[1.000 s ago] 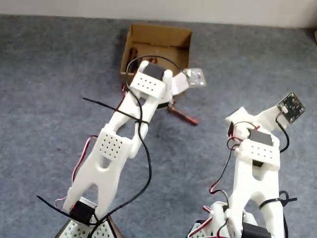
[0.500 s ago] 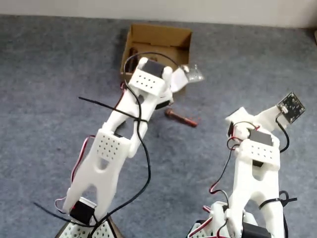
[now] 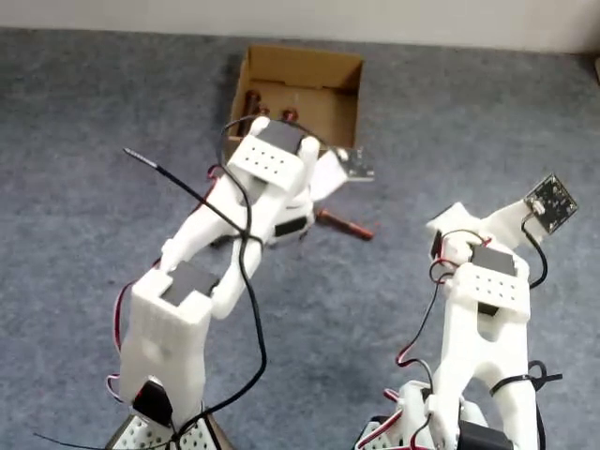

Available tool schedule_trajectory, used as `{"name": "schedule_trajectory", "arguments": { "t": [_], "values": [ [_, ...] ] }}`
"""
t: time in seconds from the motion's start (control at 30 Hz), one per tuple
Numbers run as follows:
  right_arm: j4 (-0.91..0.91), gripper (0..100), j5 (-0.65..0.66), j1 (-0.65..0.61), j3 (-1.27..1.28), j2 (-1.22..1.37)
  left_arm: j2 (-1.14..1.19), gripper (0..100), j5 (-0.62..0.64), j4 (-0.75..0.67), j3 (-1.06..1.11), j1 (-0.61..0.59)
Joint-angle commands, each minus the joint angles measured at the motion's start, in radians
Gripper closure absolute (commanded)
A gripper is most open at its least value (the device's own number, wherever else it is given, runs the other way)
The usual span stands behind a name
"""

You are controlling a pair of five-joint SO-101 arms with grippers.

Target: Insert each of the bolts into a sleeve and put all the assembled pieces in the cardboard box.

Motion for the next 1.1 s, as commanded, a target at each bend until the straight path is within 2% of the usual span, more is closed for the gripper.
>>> {"name": "schedule_trajectory", "arguments": {
  "t": [0.0,0.17,0.23,0.37,0.6,0.73,0.9,1.07],
  "values": [
    [-0.021,99.5,-0.008,-0.015,0.005,-0.024,-0.15,99,0.043,-0.118,0.216,0.008],
    [-0.022,99.5,-0.008,-0.015,0.012,-0.024,-0.225,99,0.048,-0.304,0.447,0.007],
    [-0.022,99.5,-0.008,-0.015,0.012,-0.024,-0.239,95,0.048,-0.345,0.501,0.007],
    [-0.022,99.5,-0.006,-0.015,0.012,-0.024,-0.242,87,0.064,-0.354,0.529,0.007],
    [-0.022,99.5,-0.006,-0.016,0.012,-0.024,-0.242,87,0.074,-0.354,0.469,0.027],
    [-0.022,99.5,-0.006,-0.016,0.012,-0.024,-0.24,82,0.077,-0.361,0.447,0.03],
    [-0.022,99.5,-0.006,-0.016,0.012,-0.024,-0.226,82,0.077,-0.404,0.473,0.03],
    [-0.022,99.5,-0.006,-0.016,0.012,-0.024,-0.116,84,0.077,-0.433,0.476,0.024]
  ]
}}
